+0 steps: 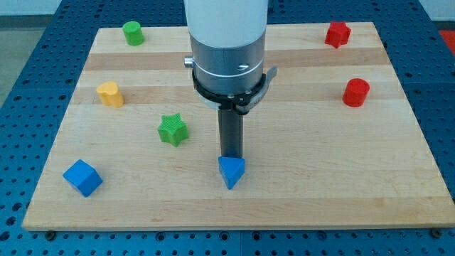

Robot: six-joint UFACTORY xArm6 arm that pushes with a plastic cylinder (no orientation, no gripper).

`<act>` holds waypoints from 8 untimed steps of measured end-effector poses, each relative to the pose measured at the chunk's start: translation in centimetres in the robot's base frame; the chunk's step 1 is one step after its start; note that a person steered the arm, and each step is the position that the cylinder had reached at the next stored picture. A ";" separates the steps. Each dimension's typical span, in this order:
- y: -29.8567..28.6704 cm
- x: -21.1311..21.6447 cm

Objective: Move your arm left to the green star

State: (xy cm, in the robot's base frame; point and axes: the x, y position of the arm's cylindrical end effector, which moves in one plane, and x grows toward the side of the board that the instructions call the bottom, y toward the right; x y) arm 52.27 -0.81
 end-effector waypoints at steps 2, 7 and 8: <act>1.3 0.7; -0.3 -1.6; -2.4 -1.6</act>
State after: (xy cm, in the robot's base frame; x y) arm 50.67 -3.18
